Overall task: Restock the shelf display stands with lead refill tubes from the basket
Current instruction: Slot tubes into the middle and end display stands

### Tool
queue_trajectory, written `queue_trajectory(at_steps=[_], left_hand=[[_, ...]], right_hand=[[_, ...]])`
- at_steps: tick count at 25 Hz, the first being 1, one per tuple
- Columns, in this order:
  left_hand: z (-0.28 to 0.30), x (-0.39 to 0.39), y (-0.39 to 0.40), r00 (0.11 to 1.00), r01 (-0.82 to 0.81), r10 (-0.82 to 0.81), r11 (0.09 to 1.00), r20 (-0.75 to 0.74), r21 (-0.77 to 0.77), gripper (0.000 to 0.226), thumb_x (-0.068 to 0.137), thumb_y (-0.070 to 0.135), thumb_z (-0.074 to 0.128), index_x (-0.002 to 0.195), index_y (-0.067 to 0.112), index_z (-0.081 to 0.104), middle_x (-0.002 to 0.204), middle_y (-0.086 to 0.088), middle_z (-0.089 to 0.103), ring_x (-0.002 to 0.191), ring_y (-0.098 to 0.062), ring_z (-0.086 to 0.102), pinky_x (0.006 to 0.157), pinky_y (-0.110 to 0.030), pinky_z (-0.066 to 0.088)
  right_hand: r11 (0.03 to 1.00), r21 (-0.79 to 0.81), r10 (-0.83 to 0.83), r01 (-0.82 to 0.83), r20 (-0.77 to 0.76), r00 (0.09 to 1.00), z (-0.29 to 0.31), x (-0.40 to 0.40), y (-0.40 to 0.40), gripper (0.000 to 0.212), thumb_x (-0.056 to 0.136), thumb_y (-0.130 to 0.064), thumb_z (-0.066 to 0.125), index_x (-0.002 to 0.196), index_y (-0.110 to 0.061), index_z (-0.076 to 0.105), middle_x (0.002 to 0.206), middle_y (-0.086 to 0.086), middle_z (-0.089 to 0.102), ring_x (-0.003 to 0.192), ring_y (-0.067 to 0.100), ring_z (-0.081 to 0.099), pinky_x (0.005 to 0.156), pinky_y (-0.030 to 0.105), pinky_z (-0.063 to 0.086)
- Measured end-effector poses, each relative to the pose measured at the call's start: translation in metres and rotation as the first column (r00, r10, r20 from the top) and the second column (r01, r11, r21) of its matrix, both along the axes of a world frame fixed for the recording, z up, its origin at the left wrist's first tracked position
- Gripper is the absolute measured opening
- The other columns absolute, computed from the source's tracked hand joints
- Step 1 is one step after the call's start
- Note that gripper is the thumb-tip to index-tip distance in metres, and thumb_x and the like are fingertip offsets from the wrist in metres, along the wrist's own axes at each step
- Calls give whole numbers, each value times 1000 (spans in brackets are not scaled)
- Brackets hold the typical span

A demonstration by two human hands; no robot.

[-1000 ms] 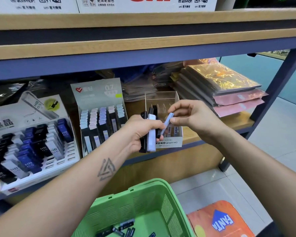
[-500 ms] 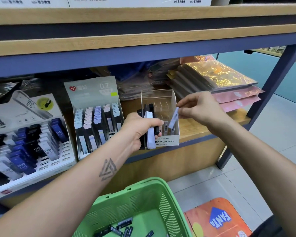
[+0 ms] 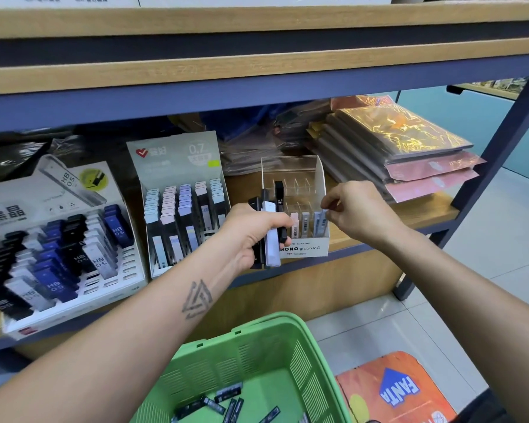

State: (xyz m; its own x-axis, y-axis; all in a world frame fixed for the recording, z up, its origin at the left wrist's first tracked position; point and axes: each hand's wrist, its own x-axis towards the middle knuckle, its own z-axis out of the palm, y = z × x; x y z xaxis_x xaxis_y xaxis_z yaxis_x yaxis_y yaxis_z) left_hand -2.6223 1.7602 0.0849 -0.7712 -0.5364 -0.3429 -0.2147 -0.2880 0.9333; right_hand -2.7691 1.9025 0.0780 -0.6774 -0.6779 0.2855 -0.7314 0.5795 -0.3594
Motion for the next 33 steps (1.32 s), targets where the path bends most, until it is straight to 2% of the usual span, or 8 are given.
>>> queue_trajectory(at_steps=[5, 11, 15, 18, 20, 22, 28, 33], left_hand=[[-2, 1, -2, 1000, 0, 0, 1000, 9, 7, 27, 75, -4, 81, 96, -4, 63, 75, -19, 73, 57, -28, 67, 54, -30, 56], [-5, 2, -2, 1000, 12, -12, 1000, 14, 14, 35, 74, -2, 82, 104, -4, 65, 92, -25, 74, 59, -28, 68, 52, -29, 54], [-6, 3, -1, 999, 43, -43, 998, -9, 47, 35, 75, -1, 82, 106, -8, 66, 80, -19, 71, 58, -26, 65, 50, -27, 53], [-5, 6, -2, 991, 129, -127, 989, -39, 72, 27, 80, 3, 79, 103, -8, 69, 77, -17, 68, 59, -24, 64, 52, -26, 53], [-5, 9, -4, 985, 165, -161, 982, -55, 90, 28, 82, 6, 79, 105, -6, 69, 80, -18, 71, 61, -23, 66, 53, -26, 54], [-6, 11, -5, 982, 185, -179, 979, -66, 82, 29, 83, 8, 78, 107, -6, 69, 82, -18, 71, 62, -22, 67, 53, -26, 54], [-6, 19, -6, 973, 228, -228, 974, -31, 12, 24, 82, 5, 78, 101, -6, 70, 83, -20, 73, 62, -24, 68, 54, -27, 56], [-8, 24, -14, 984, 177, -175, 983, -43, 48, 36, 82, 13, 79, 109, -9, 69, 95, -23, 74, 68, -24, 70, 51, -23, 53]], right_hand=[[999, 42, 5, -3, -35, 999, -13, 7, -6, 16, 90, -11, 71, 102, -19, 77, 98, 3, 75, 92, 24, 69, 82, 39, 57], [999, -4, -32, 31, -205, 978, -26, 11, -7, 13, 88, -7, 71, 95, -15, 77, 94, 2, 68, 91, 28, 63, 68, 38, 51], [997, -63, -45, 35, -174, 984, -22, 11, -6, 6, 88, -10, 73, 90, -15, 75, 90, -1, 67, 85, 24, 64, 69, 36, 53], [960, -278, 42, 13, 191, 981, -7, 23, -13, 6, 88, -12, 74, 90, -17, 75, 85, -1, 73, 77, 17, 68, 69, 28, 56], [915, -403, 221, 27, 555, 802, 2, 37, -19, 7, 93, -12, 70, 97, -15, 75, 84, 8, 76, 70, 16, 69, 70, 31, 57], [906, -421, 313, 40, 730, 608, 6, 42, -22, 11, 96, -16, 67, 99, -8, 75, 84, 16, 74, 70, 20, 67, 74, 37, 55], [893, -434, 375, 119, 864, 335, 9, 41, -26, 6, 83, 5, 73, 89, 6, 73, 83, 21, 72, 68, 24, 70, 65, 31, 58], [869, -467, 354, 161, 817, 455, 14, 34, -22, 17, 82, 14, 69, 92, 2, 75, 87, 18, 74, 78, 24, 73, 74, 33, 62]])
